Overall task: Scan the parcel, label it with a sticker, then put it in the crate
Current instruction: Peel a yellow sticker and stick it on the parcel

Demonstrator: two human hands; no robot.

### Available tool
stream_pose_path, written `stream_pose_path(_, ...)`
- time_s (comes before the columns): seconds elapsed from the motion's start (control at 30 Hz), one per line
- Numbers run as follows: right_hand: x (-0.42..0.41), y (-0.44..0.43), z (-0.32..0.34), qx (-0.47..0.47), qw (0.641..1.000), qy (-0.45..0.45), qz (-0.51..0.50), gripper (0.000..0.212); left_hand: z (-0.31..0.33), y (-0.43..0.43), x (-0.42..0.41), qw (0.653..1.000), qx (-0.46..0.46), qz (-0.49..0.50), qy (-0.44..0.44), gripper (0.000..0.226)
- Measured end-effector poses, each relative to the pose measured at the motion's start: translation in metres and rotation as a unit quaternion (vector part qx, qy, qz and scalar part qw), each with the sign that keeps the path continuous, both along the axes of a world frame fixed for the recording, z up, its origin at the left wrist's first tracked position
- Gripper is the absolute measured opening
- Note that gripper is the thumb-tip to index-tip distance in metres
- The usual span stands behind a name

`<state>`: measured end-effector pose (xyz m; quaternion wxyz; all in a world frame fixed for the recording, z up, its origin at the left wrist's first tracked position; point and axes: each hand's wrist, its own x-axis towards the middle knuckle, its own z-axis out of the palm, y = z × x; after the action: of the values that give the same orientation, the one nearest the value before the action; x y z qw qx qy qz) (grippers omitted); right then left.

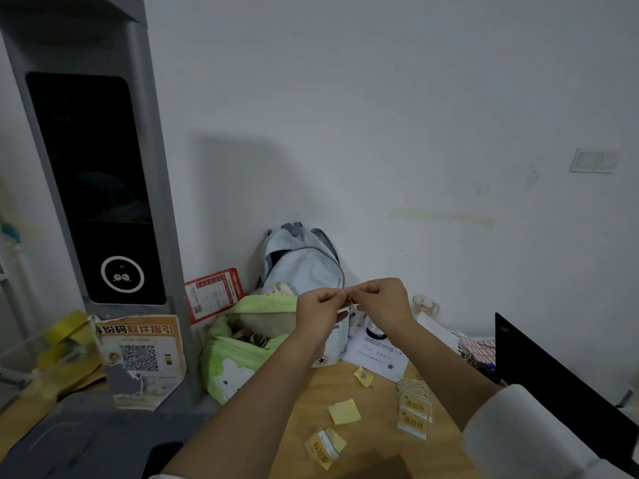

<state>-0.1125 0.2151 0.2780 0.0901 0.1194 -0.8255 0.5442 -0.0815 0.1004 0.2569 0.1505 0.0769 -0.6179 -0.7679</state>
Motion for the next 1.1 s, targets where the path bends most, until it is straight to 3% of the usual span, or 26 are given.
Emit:
stream_pose_path(0.63,0.002,-0.009,-0.008,-0.07,0.995,-0.054,0.051,0.013,0.004,0.004,0.003,0.98,-0.194,0.022,-0.028,0.033)
stream_pose_path(0.93,0.006,-0.015,-0.007,0.055,0.997,-0.001,0.048,0.014,-0.001,0.004,0.006,0.983,-0.178,-0.016,-0.043,0.03)
stream_pose_path(1.1,0.003,-0.01,-0.007,0.029,0.999,-0.016,0.043,0.021,-0.003,0.004,0.005,0.992,-0.114,-0.002,-0.058,0.029)
